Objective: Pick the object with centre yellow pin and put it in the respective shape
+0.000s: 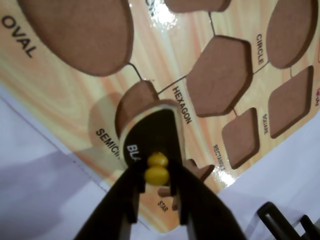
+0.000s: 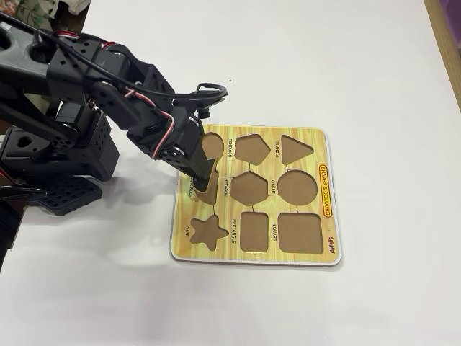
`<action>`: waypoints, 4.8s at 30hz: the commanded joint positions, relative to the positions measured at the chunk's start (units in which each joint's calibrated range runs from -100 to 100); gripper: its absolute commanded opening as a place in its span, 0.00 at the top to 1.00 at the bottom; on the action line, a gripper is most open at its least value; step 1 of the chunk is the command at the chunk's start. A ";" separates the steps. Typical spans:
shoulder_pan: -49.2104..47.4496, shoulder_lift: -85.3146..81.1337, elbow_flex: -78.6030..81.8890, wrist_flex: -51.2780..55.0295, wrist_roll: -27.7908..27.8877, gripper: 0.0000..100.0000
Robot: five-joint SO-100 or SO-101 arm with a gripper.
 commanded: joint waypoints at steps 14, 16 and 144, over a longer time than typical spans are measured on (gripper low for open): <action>2.01 -0.71 -0.72 -0.83 5.86 0.99; 2.01 -0.54 -0.63 -3.16 6.59 0.99; 3.09 14.86 -7.46 -5.58 6.23 0.99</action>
